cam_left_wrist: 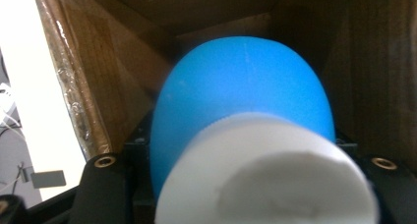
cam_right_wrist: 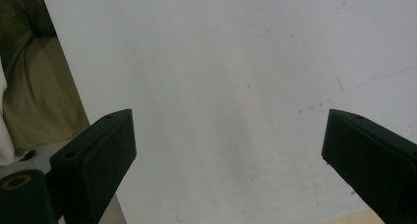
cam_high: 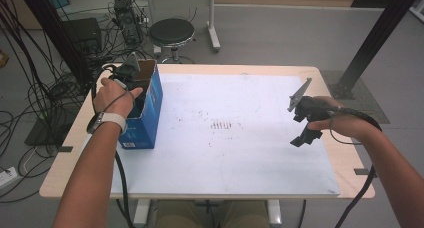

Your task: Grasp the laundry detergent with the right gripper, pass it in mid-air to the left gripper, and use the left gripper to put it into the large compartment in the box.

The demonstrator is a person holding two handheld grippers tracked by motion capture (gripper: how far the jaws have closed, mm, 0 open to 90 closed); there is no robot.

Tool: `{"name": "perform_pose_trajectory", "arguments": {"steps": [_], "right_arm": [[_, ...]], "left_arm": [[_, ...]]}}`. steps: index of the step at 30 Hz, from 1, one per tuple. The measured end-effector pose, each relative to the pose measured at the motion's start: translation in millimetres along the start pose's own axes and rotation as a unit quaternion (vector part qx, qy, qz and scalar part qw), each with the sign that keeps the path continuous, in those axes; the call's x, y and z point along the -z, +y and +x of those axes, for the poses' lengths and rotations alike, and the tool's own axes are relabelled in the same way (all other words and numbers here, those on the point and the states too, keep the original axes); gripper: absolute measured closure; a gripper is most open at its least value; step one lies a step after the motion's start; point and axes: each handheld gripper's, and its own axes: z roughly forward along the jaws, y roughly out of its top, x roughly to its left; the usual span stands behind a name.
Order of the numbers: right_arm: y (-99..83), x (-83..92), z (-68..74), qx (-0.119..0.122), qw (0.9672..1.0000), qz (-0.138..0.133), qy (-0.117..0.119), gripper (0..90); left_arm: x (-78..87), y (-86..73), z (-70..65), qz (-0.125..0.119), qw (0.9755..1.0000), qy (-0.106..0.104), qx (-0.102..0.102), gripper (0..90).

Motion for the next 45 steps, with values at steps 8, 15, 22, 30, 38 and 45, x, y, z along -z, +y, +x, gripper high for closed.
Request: {"name": "perform_pose_trajectory", "arguments": {"steps": [8,15,22,30,38,45], "right_arm": [[0.8,-0.9,0.7,0.001,1.0000,0.001,0.003,6.1],[-0.1,-0.3,1.2,-0.001,1.0000,0.000,0.003,6.0],[-1.0,-0.8,2.1,0.001,1.0000,0.000,0.005,6.0],[1.0,-2.1,3.5,0.003,1.0000,0.002,0.008,6.1],[3.2,-1.5,4.2,0.005,1.0000,0.002,0.008,6.0],[6.9,-0.6,6.4,0.012,0.9999,0.004,0.011,6.1]], "left_arm": [[0.2,-0.5,0.1,-0.010,0.9999,0.004,-0.002,33.9],[0.1,-0.8,-0.1,-0.011,0.9999,0.000,-0.007,31.4],[3.0,-1.3,-1.1,-0.012,0.9998,-0.006,-0.015,27.8],[10.3,-2.7,0.3,-0.020,0.9995,-0.009,-0.023,27.5],[21.4,-4.1,-0.4,-0.023,0.9992,-0.002,-0.031,24.1],[33.3,-4.3,0.0,-0.034,0.9989,0.010,-0.032,16.0]]}}
